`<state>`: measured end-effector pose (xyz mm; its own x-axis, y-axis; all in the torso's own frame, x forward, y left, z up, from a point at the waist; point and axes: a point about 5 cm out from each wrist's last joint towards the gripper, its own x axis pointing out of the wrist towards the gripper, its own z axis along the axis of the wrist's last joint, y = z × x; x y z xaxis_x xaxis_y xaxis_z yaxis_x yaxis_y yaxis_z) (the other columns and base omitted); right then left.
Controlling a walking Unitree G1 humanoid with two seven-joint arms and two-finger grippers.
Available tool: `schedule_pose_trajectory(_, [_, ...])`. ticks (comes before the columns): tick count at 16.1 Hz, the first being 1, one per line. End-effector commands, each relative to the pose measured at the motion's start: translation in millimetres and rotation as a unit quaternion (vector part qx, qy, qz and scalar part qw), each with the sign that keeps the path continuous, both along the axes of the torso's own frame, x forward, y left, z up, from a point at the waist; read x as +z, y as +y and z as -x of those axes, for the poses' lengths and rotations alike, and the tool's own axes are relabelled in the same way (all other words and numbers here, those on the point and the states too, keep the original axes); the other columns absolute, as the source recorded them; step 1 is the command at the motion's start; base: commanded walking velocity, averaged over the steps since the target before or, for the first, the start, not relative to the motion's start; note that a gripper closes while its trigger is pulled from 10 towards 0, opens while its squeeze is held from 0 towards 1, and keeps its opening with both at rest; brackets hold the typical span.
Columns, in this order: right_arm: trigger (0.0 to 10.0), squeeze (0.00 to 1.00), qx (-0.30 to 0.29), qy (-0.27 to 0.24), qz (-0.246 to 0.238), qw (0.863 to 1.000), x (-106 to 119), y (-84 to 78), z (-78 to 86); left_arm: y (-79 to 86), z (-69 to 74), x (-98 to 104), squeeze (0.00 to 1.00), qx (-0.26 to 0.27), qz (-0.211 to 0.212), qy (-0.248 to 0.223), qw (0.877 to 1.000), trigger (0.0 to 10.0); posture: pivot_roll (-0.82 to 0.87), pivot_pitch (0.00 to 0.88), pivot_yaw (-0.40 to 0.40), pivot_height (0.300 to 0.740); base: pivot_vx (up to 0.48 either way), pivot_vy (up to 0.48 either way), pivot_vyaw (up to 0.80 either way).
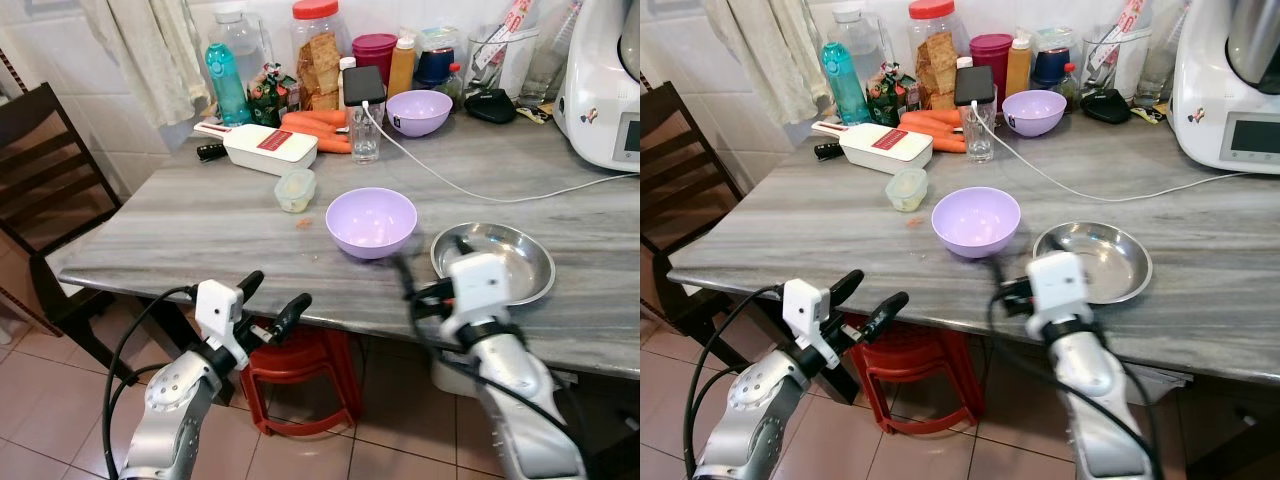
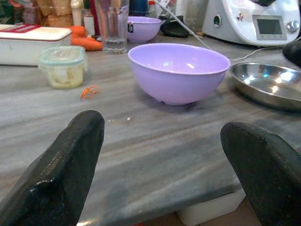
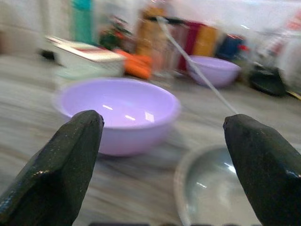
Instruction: Setting the table
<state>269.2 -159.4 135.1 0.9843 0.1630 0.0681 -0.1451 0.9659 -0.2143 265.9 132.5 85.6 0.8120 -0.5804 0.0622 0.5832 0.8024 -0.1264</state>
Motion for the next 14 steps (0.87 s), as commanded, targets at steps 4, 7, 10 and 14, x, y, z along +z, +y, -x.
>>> schedule_pose_trajectory(4, [10.0,0.87,-0.071,0.02,0.009,0.997,11,-24.5,-20.0,-5.7,-1.4,-1,0.0,-0.027,0.004,0.009,1.0,10.0,-0.16,0.0,0.162,0.74,0.0,0.0,0.0])
schedule_pose_trajectory(7, [10.0,0.65,-0.102,0.055,0.024,0.993,12,-36.1,-36.0,-9.8,3.2,0,0.0,-0.051,0.013,0.013,0.999,10.0,-0.14,0.0,0.147,0.74,0.0,0.0,0.0])
schedule_pose_trajectory(10, [10.0,0.38,-0.133,0.097,0.024,0.986,8,-50.1,-46.9,-11.2,8.2,0,0.0,-0.061,0.014,0.014,0.998,10.0,-0.13,0.0,0.134,0.74,0.0,0.0,0.0])
schedule_pose_trajectory(14, [10.0,0.14,-0.136,0.126,0.023,0.982,6,-60.7,-60.1,-10.6,9.4,-3,0.0,-0.062,0.011,0.02,0.998,10.0,-0.12,0.0,0.133,0.74,0.0,0.0,0.0])
